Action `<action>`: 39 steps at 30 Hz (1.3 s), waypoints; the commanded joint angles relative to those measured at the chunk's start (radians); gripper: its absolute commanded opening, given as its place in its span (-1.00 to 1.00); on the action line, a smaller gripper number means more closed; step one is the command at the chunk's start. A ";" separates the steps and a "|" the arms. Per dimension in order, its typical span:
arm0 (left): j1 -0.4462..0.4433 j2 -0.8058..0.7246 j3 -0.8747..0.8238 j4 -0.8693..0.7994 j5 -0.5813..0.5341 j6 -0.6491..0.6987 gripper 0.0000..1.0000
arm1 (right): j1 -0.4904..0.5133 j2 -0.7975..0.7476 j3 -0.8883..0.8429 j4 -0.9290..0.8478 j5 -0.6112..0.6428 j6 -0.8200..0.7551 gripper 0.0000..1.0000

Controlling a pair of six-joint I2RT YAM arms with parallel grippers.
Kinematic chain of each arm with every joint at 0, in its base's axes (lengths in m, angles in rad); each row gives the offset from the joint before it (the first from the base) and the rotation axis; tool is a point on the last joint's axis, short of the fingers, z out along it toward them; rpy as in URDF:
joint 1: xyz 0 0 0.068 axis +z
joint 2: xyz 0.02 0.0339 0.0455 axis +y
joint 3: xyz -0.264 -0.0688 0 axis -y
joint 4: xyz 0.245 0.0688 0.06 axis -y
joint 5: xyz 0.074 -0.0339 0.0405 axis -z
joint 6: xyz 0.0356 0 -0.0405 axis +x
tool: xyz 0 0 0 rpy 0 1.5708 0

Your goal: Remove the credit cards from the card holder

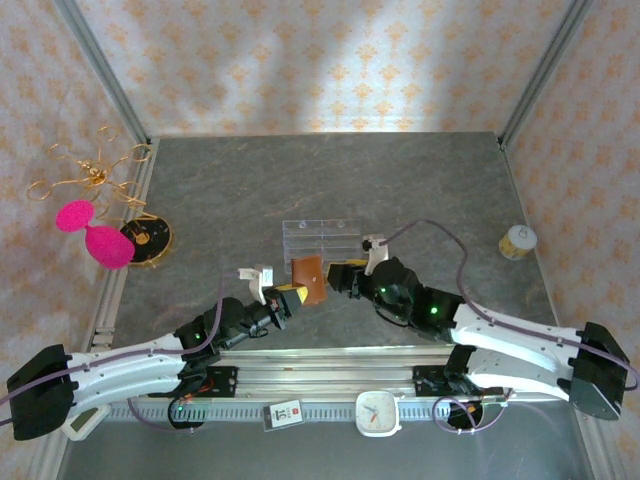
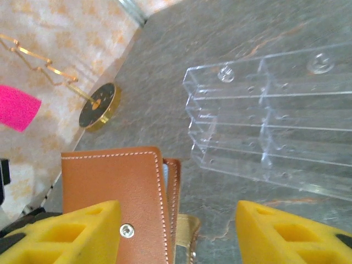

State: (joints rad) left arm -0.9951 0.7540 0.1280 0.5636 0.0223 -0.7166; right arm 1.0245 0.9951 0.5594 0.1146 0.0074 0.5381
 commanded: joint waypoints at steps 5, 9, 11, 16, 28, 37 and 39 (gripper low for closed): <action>-0.011 -0.030 -0.008 0.033 0.015 -0.010 -1.00 | -0.010 0.064 0.000 0.018 0.000 0.054 0.02; -0.010 -0.036 -0.017 0.050 0.015 -0.015 -1.00 | -0.018 0.061 -0.046 0.075 -0.045 0.086 -0.03; -0.010 -0.031 -0.017 0.058 0.020 -0.015 -1.00 | -0.020 0.075 -0.050 0.093 -0.073 0.085 -0.05; -0.011 -0.030 -0.023 0.078 0.018 -0.024 -1.00 | -0.020 0.111 -0.052 0.115 -0.099 0.089 -0.37; -0.011 0.148 -0.008 -0.038 0.082 -0.149 -1.00 | -0.007 0.094 -0.142 0.012 -0.078 0.153 -1.00; 0.004 0.396 0.047 -0.142 0.167 -0.199 -0.22 | 0.031 0.093 -0.170 -0.082 0.041 0.148 -1.00; 0.018 0.427 0.061 -0.173 0.179 -0.190 -0.12 | 0.037 0.112 -0.170 -0.083 0.047 0.145 -1.00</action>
State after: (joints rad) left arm -0.9955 1.1522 0.1551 0.4625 0.1661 -0.9051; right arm 1.0523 1.1000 0.3847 0.0711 -0.0196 0.6876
